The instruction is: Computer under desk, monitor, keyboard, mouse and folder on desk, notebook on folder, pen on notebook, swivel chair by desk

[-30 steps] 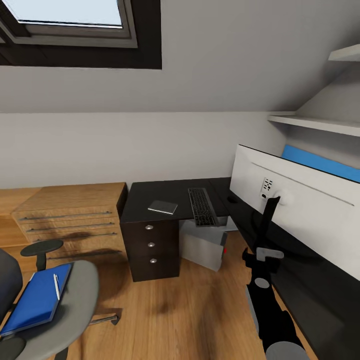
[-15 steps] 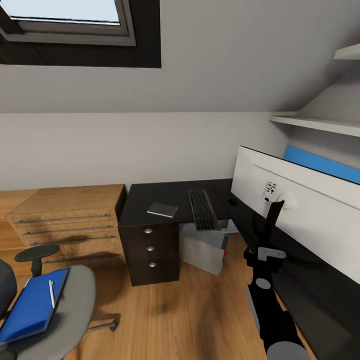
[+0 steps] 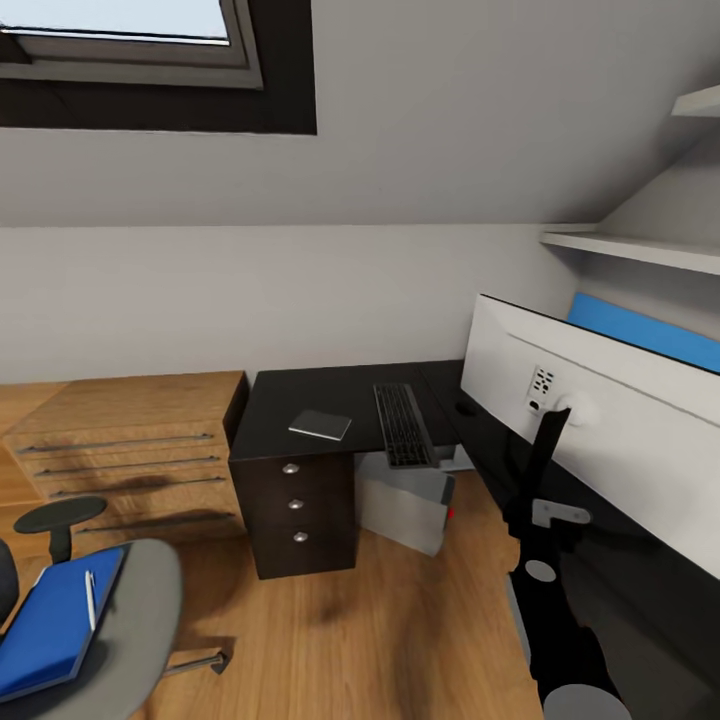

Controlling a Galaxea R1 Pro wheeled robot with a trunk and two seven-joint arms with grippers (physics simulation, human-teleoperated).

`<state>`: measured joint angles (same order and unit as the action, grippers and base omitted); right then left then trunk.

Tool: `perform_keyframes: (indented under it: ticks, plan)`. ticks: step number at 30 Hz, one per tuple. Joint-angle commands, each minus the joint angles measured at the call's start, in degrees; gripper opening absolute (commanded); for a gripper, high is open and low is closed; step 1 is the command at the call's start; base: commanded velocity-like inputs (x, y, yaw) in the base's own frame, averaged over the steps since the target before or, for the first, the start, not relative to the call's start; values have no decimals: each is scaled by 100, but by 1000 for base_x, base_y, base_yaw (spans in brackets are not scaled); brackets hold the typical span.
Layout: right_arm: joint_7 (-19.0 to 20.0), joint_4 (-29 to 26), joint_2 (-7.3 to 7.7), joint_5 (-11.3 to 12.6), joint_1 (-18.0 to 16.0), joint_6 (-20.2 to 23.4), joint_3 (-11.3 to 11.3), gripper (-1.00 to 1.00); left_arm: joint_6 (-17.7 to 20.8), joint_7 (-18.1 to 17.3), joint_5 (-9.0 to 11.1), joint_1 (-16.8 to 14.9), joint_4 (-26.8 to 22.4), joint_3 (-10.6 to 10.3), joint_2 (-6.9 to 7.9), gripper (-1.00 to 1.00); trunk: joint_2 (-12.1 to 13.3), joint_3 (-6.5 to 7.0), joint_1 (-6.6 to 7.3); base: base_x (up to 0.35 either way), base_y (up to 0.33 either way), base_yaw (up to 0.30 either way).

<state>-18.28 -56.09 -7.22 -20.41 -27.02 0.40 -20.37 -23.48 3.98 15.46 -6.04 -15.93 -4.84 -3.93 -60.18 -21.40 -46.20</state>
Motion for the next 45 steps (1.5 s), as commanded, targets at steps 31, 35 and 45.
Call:
perform_keyframes:
  ticks: [31, 35, 45]
  plan:
    - [27, -7, 201, 627, -5, -635, -99, 100, -20, 42, 29, -4, 2, -52, -11, 100, -4, -6, -1, 70, -1, 0]
    - [26, -8, 208, 632, -5, -643, -99, 100, -23, 42, 28, -4, 2, -52, -11, 100, -4, -6, -1, 169, 0, 0]
    - [26, 0, 212, 635, -5, -646, -99, 100, -18, 42, 34, -5, 2, -52, -11, 100, -4, -6, -1, 36, 9, 0]
